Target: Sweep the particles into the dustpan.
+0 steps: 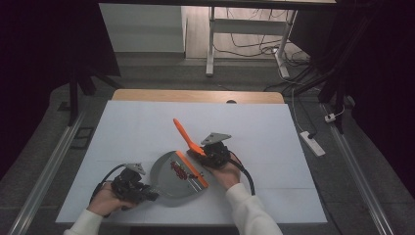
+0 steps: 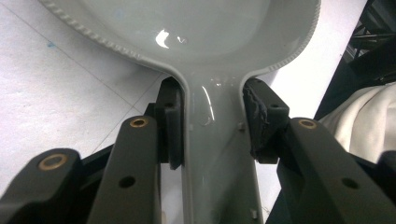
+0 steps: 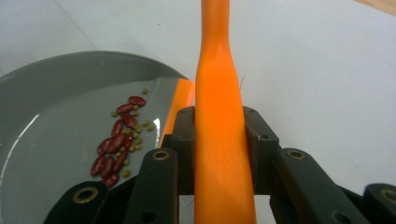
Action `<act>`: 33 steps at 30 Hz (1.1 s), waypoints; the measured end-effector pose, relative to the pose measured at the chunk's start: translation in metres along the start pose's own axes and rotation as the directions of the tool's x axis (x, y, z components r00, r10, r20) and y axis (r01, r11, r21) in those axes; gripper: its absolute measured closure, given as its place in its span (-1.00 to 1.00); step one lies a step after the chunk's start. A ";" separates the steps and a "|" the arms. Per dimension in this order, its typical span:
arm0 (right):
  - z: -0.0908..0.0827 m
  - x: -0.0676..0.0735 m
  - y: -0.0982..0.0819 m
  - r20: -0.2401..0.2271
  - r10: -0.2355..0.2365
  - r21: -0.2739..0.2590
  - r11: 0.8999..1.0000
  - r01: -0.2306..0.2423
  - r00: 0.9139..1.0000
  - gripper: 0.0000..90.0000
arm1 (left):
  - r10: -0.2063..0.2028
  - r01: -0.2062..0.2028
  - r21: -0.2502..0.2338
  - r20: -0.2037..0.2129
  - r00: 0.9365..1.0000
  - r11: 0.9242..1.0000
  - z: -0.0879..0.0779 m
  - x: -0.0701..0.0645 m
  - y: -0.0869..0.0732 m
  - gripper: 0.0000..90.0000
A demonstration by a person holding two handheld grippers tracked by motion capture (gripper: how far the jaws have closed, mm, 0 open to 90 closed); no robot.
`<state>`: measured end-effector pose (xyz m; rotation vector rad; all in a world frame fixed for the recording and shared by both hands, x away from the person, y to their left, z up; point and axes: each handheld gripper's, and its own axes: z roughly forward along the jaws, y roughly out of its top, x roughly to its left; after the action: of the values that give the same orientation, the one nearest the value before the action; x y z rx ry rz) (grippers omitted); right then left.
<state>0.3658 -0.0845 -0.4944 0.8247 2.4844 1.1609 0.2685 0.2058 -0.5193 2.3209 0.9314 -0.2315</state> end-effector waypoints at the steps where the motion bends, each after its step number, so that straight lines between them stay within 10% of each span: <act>1: 0.001 0.002 0.000 -0.003 -0.001 -0.003 1.000 0.001 1.000 0.55 | 0.000 0.000 0.000 0.000 1.000 1.000 0.000 0.000 0.000 0.37; 27: 0.003 0.031 0.004 -0.181 0.056 -0.069 0.995 -0.070 0.982 0.55 | -0.002 0.002 0.010 -0.003 1.000 1.000 0.001 0.000 0.000 0.37; 33: -0.004 0.026 0.009 -0.156 0.053 -0.111 0.991 -0.070 0.986 0.55 | -0.001 0.001 0.010 -0.001 1.000 1.000 0.001 0.000 0.000 0.37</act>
<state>0.3466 -0.0668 -0.4852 0.8139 2.4977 1.4253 0.2688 0.2051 -0.5207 2.3301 0.9335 -0.2354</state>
